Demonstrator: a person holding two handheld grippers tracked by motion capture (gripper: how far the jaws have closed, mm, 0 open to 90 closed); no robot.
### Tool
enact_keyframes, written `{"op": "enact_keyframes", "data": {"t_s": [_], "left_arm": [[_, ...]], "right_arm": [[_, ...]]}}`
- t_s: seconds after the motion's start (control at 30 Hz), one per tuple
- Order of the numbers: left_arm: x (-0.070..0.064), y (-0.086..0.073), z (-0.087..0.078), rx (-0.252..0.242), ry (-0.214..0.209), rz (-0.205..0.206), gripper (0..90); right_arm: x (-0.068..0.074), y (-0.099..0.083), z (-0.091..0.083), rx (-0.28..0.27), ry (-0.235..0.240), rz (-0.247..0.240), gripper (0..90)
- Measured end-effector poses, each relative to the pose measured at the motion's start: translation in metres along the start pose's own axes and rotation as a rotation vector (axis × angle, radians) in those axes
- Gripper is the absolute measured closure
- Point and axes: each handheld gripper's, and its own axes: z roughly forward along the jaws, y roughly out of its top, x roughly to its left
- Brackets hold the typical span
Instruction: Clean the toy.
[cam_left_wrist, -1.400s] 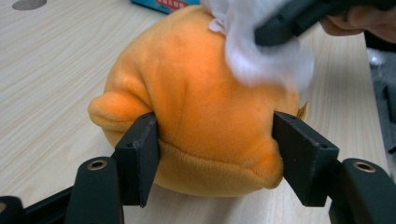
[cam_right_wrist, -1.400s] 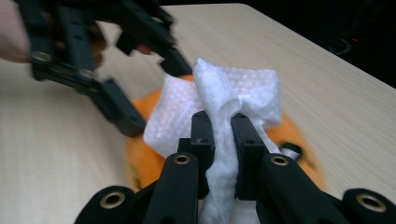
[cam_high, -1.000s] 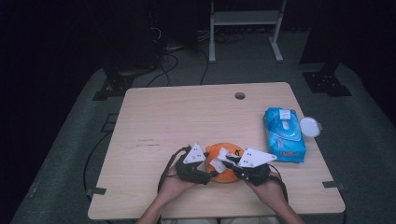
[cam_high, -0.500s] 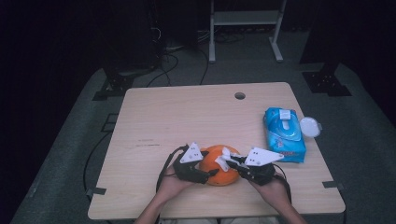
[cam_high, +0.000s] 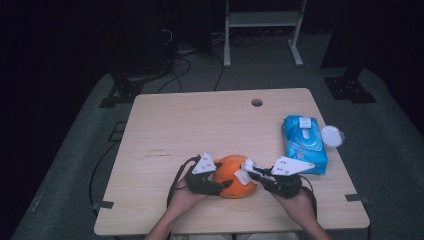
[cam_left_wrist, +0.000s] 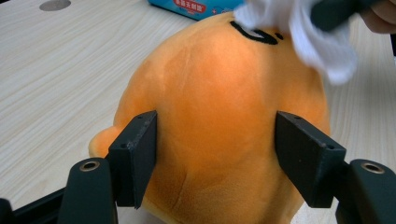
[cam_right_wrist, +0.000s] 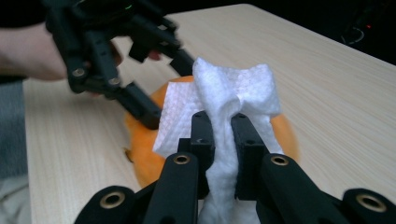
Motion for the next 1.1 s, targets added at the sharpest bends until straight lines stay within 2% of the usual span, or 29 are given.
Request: {"op": "enact_keyframes", "data": {"t_s": [0.07,0.13,0.27,0.3,0.37,0.5,0.6,0.73,0.83,0.87,0.93,1.0,1.1], "left_arm": [[0.0,-0.001,-0.001,0.001,0.0,-0.003,32.2],[0.001,-0.002,-0.002,0.001,0.0,-0.002,32.3],[0.001,-0.002,-0.002,0.0,-0.003,-0.006,32.2],[0.0,-0.001,-0.002,0.001,0.0,-0.001,32.1],[-0.006,0.001,-0.001,0.003,0.014,0.032,31.9],[-0.018,0.004,0.0,0.018,0.029,0.104,31.9],[-0.022,0.003,0.0,0.019,0.042,0.12,31.8],[-0.022,0.001,-0.001,0.009,0.028,0.102,32.1],[-0.023,0.002,0.0,0.011,0.031,0.103,32.1],[-0.023,0.002,0.001,0.011,0.032,0.102,32.1],[-0.023,0.002,0.001,0.011,0.036,0.101,31.4],[-0.021,0.002,-0.001,0.006,0.035,0.082,28.0],[-0.012,0.004,-0.003,-0.023,0.026,-0.021,13.2]], "right_arm": [[0.005,0.0,0.006,0.023,-0.011,-0.042,80.5],[-0.006,-0.005,0.006,0.02,-0.01,0.003,80.5],[-0.029,-0.018,0.0,0.036,-0.067,0.081,80.5],[-0.031,-0.02,0.0,0.04,-0.073,0.089,80.5],[-0.029,-0.018,0.0,0.032,-0.059,0.104,80.4],[-0.02,-0.006,0.002,-0.018,-0.02,0.097,80.4],[-0.016,-0.003,0.006,-0.031,0.005,0.11,80.2],[-0.025,-0.011,0.006,-0.026,0.016,0.173,80.3],[-0.031,-0.015,0.003,-0.019,-0.009,0.212,80.3],[-0.029,-0.013,0.004,-0.022,-0.007,0.212,80.3],[-0.018,-0.007,0.007,-0.024,0.001,0.165,80.2],[-0.009,-0.001,0.011,-0.03,0.031,0.12,80.2],[-0.005,-0.001,0.015,-0.026,0.06,0.116,80.3]]}}
